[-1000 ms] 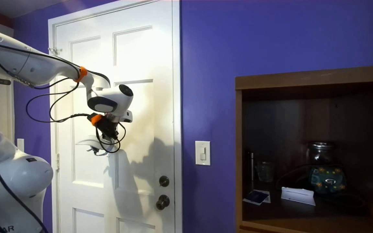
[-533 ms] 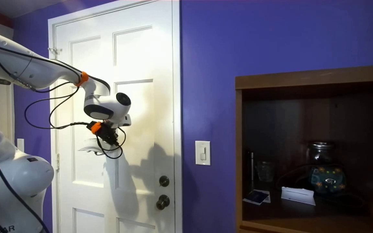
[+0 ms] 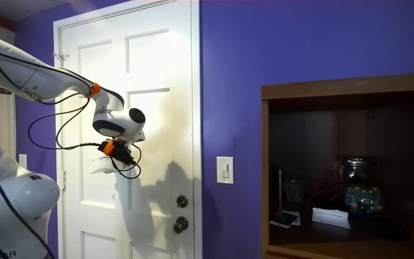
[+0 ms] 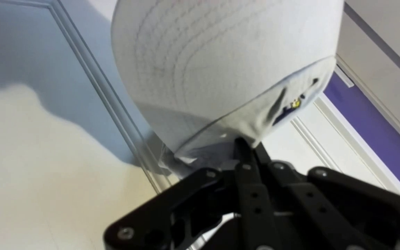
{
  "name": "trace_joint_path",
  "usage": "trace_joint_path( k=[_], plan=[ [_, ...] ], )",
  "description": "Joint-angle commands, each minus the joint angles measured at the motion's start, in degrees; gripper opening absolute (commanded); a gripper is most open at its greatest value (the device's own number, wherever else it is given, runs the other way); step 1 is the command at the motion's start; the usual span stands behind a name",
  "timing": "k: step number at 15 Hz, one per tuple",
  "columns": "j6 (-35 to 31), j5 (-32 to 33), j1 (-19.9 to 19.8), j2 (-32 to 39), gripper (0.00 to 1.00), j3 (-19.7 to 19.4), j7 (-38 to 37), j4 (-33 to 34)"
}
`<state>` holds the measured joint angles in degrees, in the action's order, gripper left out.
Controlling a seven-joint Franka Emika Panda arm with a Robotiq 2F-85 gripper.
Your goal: Hang the cap on the door
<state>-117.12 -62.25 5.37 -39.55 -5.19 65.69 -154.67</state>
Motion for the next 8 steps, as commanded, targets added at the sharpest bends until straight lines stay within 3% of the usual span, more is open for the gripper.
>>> trace_joint_path(
  k=[1, 8],
  plan=[
    [0.93, -0.55, -1.61, 0.2, 0.03, 1.23, 0.52, 0.17],
    [0.73, -0.21, -2.16, 0.7, 0.01, -0.02, 8.32, -1.34]
  ],
)
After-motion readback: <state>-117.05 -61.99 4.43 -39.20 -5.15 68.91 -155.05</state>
